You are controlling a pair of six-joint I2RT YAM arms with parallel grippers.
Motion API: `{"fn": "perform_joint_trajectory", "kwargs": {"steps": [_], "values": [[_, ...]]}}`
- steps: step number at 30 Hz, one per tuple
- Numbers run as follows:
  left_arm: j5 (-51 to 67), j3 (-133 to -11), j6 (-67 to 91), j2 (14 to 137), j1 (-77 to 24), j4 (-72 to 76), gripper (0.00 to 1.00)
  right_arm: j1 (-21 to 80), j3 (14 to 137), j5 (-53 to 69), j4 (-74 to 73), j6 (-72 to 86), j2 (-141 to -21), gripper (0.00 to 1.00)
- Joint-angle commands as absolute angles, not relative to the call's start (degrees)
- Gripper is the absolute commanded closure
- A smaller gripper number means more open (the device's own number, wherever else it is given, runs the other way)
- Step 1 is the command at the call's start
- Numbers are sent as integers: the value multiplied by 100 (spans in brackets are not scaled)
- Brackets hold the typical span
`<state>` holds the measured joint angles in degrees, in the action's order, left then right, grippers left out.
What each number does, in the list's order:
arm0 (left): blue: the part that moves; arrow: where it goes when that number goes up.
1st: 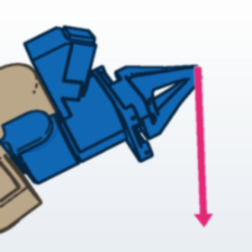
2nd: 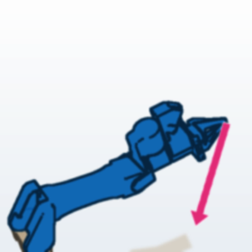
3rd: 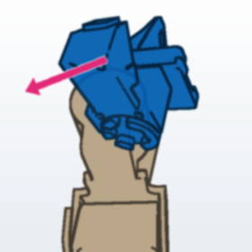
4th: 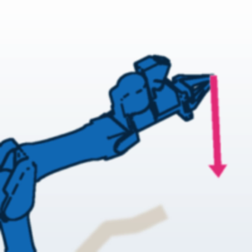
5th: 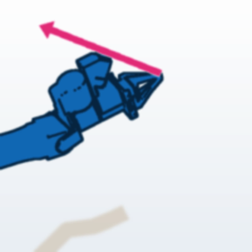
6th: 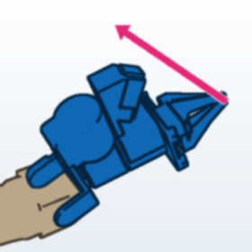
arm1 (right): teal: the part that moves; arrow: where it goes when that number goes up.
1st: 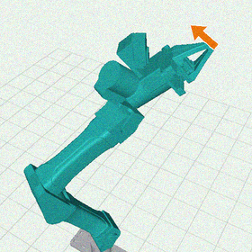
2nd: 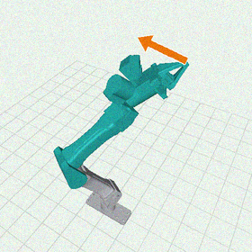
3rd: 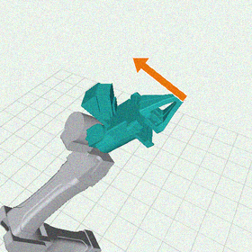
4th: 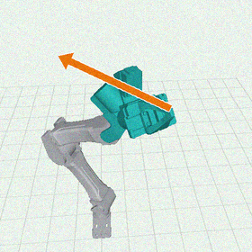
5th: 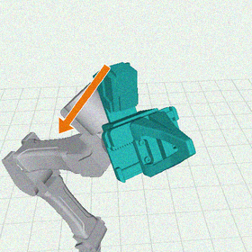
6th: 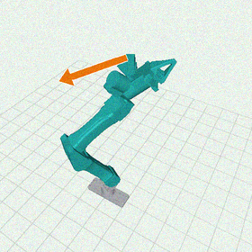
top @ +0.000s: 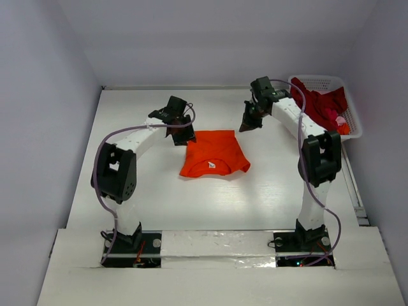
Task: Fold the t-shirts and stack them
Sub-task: Smooth out wrinkles on the folded tshirt
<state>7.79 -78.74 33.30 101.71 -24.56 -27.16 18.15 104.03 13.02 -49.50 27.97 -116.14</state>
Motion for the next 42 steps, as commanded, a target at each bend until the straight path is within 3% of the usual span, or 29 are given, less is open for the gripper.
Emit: {"fn": "perform_joint_trajectory", "kwargs": {"steps": [1, 6, 30, 42], "values": [[720, -7954, 3375, 10502, -2479, -2461, 64, 1959, 9758, 1222, -4668, 2760, -11312, 100], [905, -8007, 3454, 10818, -2479, -2136, 64, 2074, 8861, 1222, -4342, 2813, -11031, 100], [975, -8332, 3445, 11215, -2373, -2206, 64, 2654, 6988, 993, -3815, 2962, -10371, 100], [949, -8244, 3410, 11145, -2321, -2267, 63, 2654, 6847, 888, -3762, 3094, -10336, 100]]}}
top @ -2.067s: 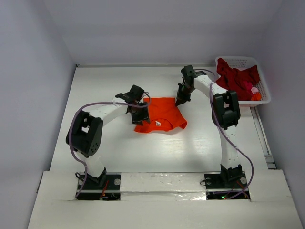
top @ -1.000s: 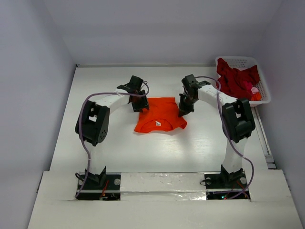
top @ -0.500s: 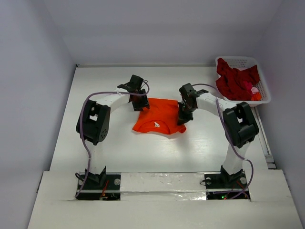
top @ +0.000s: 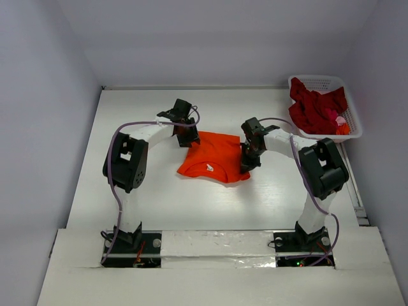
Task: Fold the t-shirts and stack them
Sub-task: Smooth out wrinkles on the folded tshirt
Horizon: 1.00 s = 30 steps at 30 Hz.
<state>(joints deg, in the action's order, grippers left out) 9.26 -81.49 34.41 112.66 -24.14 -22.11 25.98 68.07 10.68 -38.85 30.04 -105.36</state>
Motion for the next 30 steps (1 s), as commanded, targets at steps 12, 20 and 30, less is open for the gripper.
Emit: {"fn": "perform_joint_trajectory", "kwargs": {"steps": [12, 20, 30], "values": [[949, -8033, 3340, 10819, -2268, -2320, 63, 2654, 7171, 519, -4078, 3146, -9879, 100], [949, -8112, 3322, 10775, -2268, -2382, 63, 2654, 7260, 589, -4333, 3217, -9457, 100], [958, -8165, 3349, 10819, -2268, -2373, 63, 2848, 6531, 483, -4157, 3190, -9229, 100]]}}
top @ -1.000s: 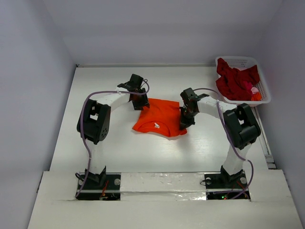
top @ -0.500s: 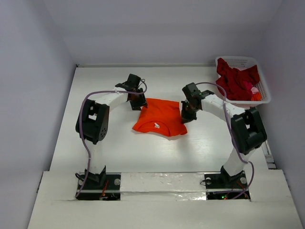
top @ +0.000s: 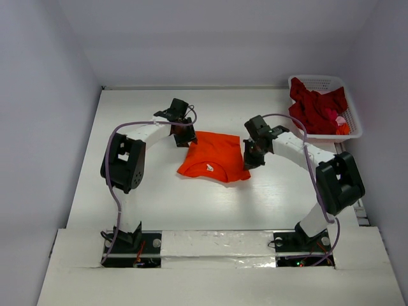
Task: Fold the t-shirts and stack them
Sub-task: Smooth out wrinkles on the folded tshirt
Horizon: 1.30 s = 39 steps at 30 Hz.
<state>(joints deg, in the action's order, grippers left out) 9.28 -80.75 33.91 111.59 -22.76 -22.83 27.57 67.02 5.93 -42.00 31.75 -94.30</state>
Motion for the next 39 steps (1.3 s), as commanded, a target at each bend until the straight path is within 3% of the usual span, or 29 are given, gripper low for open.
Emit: {"fn": "perform_joint_trajectory", "kwargs": {"steps": [1, 16, 29, 31, 34, 35, 36, 39], "values": [[967, -8174, 3349, 10828, -2268, -2373, 63, 2900, 6408, 501, -4114, 3190, -9237, 100], [941, -8165, 3366, 10855, -2268, -2391, 63, 3006, 5432, 747, -3454, 3313, -9501, 100], [1283, -8762, 3287, 10301, -2162, -2733, 64, 3006, 6494, 562, -4658, 3533, -8332, 100], [1502, -8806, 3235, 10205, -2162, -2637, 67, 3006, 6583, 545, -4780, 3559, -8236, 100], [1924, -8833, 3112, 10396, -2240, -2505, 81, 3006, 6715, 501, -4808, 3595, -8200, 100], [2003, -8850, 3033, 10493, -2241, -2505, 86, 3006, 6750, 466, -4808, 3603, -8209, 100], [2126, -8868, 2997, 10607, -2328, -2479, 99, 3006, 6785, 457, -4799, 3612, -8244, 100], [2092, -9035, 2857, 11204, -2592, -2478, 100, 3006, 6943, 387, -4790, 3674, -8367, 100]]}}
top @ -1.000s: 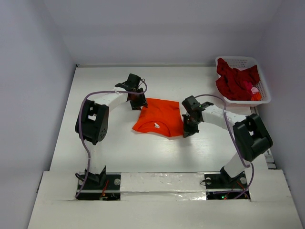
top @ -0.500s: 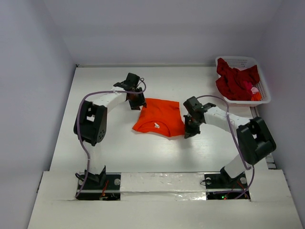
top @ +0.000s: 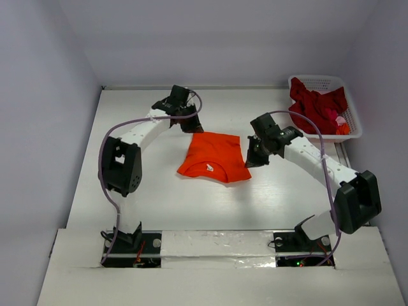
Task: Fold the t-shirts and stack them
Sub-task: Smooth out wrinkles on the folded tshirt
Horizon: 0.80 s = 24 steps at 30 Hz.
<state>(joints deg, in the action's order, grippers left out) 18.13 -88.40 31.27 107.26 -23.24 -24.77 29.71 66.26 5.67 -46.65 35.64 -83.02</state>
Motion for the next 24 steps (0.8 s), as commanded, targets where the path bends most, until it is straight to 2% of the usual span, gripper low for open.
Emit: {"fn": "perform_joint_trajectory", "kwargs": {"steps": [1, 10, 24], "values": [[2083, -9096, 2839, 11319, -2662, -2479, 100, 3006, 7004, 387, -4781, 3726, -8376, 100], [1960, -9606, 2559, 11908, -3076, -2742, 100, 3006, 7242, 290, -4887, 3850, -8385, 100], [1890, -9703, 2794, 12796, -3076, -2769, 100, 3006, 7119, 273, -4904, 3938, -8156, 100]]}}
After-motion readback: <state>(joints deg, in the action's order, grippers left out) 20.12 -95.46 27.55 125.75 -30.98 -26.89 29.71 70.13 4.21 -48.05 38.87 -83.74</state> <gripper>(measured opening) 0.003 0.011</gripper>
